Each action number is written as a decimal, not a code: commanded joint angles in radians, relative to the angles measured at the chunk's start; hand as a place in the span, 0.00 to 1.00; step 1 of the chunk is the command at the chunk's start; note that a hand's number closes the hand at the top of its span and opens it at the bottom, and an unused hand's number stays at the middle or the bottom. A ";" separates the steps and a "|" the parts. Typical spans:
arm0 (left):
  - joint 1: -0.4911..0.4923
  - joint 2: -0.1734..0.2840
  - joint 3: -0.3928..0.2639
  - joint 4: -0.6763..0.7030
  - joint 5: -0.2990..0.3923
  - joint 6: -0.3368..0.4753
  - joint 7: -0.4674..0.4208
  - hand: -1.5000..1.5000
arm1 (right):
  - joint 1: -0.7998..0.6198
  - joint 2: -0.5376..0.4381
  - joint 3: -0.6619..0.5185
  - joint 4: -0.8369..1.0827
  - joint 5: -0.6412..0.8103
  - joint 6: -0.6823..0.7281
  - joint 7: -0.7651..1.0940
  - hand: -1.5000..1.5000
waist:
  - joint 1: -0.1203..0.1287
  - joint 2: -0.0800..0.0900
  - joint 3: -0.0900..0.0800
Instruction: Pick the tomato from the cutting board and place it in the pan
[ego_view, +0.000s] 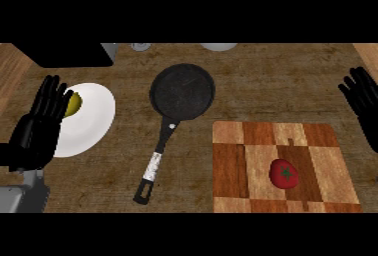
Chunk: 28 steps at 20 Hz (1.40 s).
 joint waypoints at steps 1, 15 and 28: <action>-0.045 -0.006 -0.019 0.003 -0.039 0.041 0.065 0.50 | 0.025 0.035 -0.007 0.033 -0.020 0.096 -0.106 1.00 | 0.002 -0.011 -0.030; -0.040 -0.006 -0.039 -0.011 -0.056 0.109 0.272 0.50 | 0.373 -0.195 -0.116 -0.125 0.294 0.227 -0.574 0.00 | -0.033 -0.016 -0.030; -0.048 -0.048 -0.064 -0.028 -0.105 0.112 0.279 0.50 | 0.192 -0.352 -0.019 -0.313 0.586 0.256 -0.362 0.00 | 0.011 -0.012 -0.033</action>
